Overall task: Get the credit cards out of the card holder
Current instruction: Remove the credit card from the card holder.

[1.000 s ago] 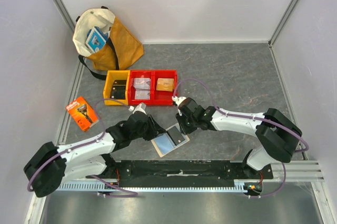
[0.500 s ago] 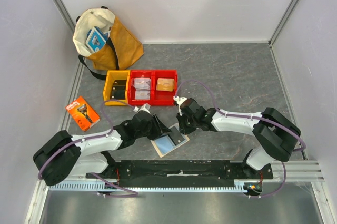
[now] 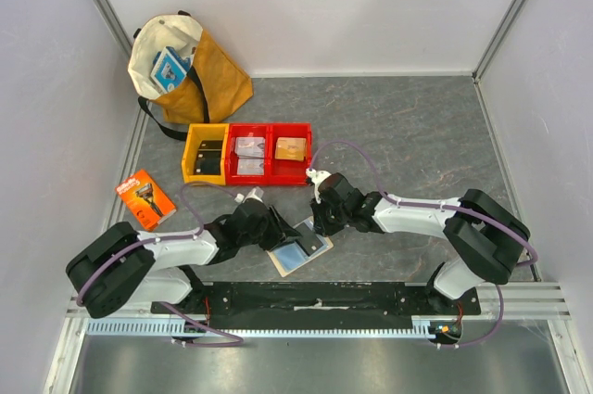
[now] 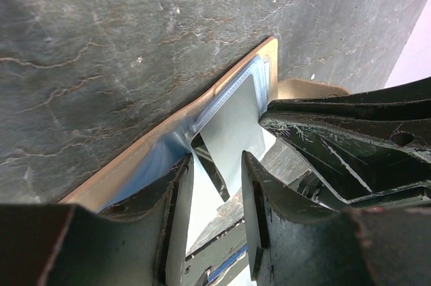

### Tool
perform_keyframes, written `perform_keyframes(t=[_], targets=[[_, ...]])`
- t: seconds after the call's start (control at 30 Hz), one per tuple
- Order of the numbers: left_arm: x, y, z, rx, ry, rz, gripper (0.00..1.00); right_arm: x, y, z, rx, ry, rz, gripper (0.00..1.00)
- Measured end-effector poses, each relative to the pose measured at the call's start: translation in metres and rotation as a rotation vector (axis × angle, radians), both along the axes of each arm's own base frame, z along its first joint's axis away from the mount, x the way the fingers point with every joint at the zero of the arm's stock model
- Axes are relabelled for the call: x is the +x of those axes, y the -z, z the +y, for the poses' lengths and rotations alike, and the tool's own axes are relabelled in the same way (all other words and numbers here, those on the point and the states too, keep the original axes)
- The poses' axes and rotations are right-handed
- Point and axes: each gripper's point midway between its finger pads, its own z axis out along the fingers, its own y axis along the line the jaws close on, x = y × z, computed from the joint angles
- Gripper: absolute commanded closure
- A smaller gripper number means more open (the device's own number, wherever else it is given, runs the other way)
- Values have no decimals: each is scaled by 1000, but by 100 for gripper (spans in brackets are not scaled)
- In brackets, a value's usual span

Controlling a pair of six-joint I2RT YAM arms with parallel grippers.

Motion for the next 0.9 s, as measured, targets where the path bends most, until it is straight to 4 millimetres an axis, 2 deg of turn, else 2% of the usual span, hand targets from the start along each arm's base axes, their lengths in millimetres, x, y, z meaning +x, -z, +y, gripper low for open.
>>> perform_keyframes(t=[0.13, 0.4, 0.9], targets=[[0, 1, -3, -9, 6, 1, 69, 0, 0, 1, 4, -1, 0, 85], [-3, 5, 2, -16, -4, 3, 98, 0, 0, 1, 8, 2, 3, 85], [-11, -6, 10, -58, -13, -19, 98, 2, 1, 8, 40, 9, 14, 88]])
